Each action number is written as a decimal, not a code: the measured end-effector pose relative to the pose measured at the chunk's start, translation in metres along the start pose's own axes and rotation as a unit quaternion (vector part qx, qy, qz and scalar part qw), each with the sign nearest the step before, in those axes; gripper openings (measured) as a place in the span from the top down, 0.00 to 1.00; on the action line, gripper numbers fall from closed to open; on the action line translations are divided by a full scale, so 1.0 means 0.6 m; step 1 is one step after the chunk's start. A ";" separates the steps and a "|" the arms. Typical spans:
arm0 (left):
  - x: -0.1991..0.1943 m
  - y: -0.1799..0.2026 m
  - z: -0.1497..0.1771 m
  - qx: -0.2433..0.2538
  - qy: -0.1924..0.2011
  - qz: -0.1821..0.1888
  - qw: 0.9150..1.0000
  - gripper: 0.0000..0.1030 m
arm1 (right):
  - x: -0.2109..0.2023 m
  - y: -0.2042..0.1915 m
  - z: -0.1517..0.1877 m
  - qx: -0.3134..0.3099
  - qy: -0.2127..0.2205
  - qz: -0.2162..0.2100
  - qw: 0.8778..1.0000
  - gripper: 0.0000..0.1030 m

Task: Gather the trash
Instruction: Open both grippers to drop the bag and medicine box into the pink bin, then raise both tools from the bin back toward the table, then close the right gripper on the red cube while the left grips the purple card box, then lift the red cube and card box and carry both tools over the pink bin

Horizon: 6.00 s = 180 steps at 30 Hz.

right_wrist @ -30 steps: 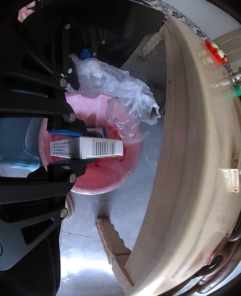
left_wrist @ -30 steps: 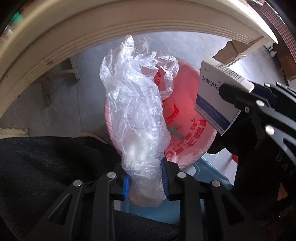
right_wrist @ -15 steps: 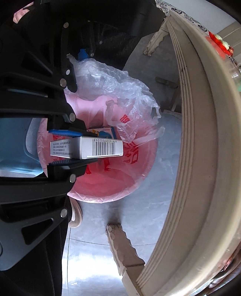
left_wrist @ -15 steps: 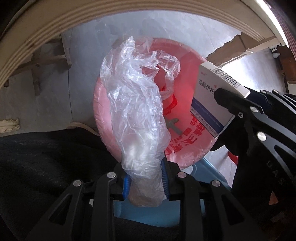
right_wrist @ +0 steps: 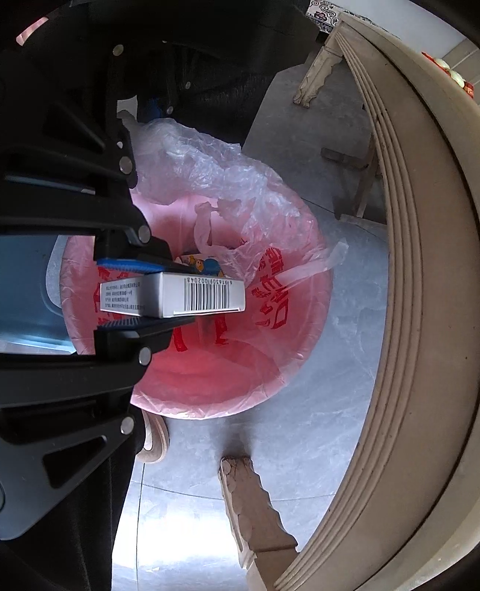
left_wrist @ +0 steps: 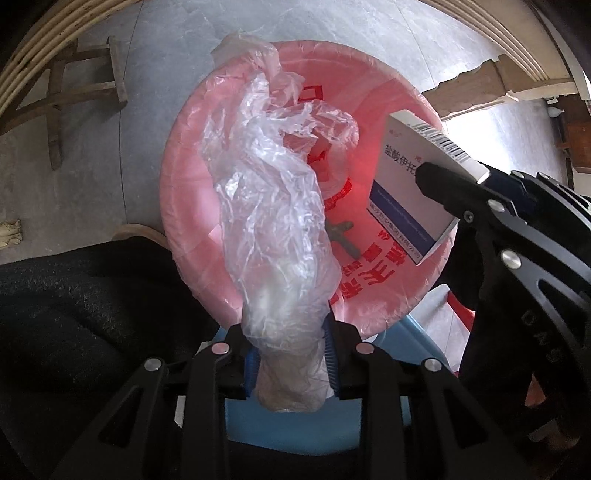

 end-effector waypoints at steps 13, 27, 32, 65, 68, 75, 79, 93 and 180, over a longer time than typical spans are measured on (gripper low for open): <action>0.000 -0.010 -0.006 -0.027 0.006 0.014 1.000 0.35 | 0.000 -0.005 -0.001 -0.004 0.004 -0.001 1.000 0.70; -0.010 -0.013 -0.012 -0.040 0.026 0.007 0.999 0.26 | -0.016 0.010 -0.008 0.013 0.022 0.008 1.000 0.44; -0.013 -0.021 -0.012 -0.046 0.029 0.005 0.999 0.26 | -0.016 0.010 -0.009 0.015 0.023 0.009 1.000 0.44; -0.391 -0.036 -0.096 0.058 0.285 -0.184 0.939 0.24 | -0.312 0.028 -0.141 -0.005 0.169 0.011 0.986 0.43; -0.440 -0.027 -0.133 0.072 0.304 -0.195 0.930 0.21 | -0.366 0.046 -0.211 -0.011 0.191 0.009 0.981 0.43; -0.501 0.034 -0.230 0.131 0.323 -0.174 0.921 0.19 | -0.415 0.065 -0.400 -0.032 0.182 -0.005 0.983 0.33; -0.499 0.053 -0.287 0.144 0.321 -0.143 0.925 0.19 | -0.391 0.073 -0.500 -0.011 0.147 -0.035 0.988 0.33; -0.420 0.022 -0.457 0.082 0.293 -0.067 0.950 0.19 | -0.163 0.125 -0.675 0.035 0.039 -0.053 0.997 0.33; -0.513 -0.053 -0.359 -0.009 0.369 -0.106 0.923 0.38 | -0.244 0.044 -0.533 -0.118 0.106 0.046 0.986 0.69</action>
Point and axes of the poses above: each gripper's, at about its wrist camera, not at the fingertips, and x roughly the way its jaws point, y to its right, z to its underside, the point moved 7 cm from there along x, roughly the way its jaws point, and after that the axes turned 10 degrees about y, right-handed, at the moved point
